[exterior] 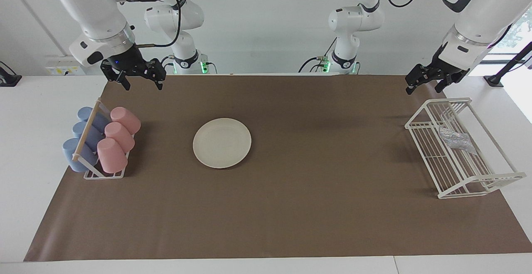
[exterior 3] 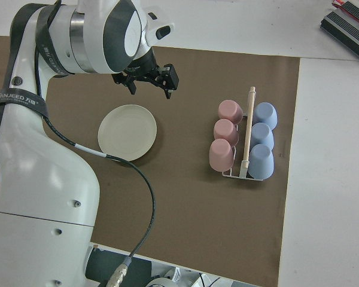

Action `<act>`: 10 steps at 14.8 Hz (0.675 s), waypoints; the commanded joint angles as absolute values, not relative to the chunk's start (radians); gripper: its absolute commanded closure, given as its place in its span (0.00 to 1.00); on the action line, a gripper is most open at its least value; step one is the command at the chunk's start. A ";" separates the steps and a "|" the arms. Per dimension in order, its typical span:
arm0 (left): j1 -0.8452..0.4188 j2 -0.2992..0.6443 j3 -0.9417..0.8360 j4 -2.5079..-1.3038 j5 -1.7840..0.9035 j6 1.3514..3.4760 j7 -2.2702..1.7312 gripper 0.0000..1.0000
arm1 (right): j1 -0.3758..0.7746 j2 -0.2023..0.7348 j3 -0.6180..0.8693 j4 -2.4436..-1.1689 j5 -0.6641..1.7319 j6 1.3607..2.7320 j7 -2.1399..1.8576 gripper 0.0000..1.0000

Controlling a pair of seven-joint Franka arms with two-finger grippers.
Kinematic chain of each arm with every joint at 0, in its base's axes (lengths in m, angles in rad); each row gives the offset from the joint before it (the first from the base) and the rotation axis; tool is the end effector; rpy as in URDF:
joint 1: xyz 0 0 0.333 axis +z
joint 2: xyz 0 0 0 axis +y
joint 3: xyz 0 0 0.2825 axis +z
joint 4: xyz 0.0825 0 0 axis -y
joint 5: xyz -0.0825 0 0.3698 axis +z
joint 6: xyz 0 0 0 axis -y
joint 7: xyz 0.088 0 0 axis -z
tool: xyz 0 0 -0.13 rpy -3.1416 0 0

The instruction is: Wipe plate with sponge

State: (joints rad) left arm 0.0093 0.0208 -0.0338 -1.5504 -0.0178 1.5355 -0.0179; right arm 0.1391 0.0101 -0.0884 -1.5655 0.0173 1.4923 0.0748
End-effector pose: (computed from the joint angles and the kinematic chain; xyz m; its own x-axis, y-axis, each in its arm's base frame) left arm 0.5413 -0.0155 0.5630 0.9993 -0.0072 -0.0360 -0.0066 -0.9998 0.0179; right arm 0.5316 0.0295 0.5585 0.9962 -0.0230 -0.0841 -0.0239 -0.9997 -0.0101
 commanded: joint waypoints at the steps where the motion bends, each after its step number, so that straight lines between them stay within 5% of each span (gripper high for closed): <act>1: 0.012 0.012 -0.034 -1.568 -0.003 1.554 -0.026 0.00 | 0.143 -0.012 -0.086 -1.589 0.009 1.491 0.095 0.00; 10: 0.025 0.012 -0.032 -1.569 0.003 1.588 -0.066 0.00 | 0.143 -0.012 -0.086 -1.591 0.009 1.496 0.101 0.00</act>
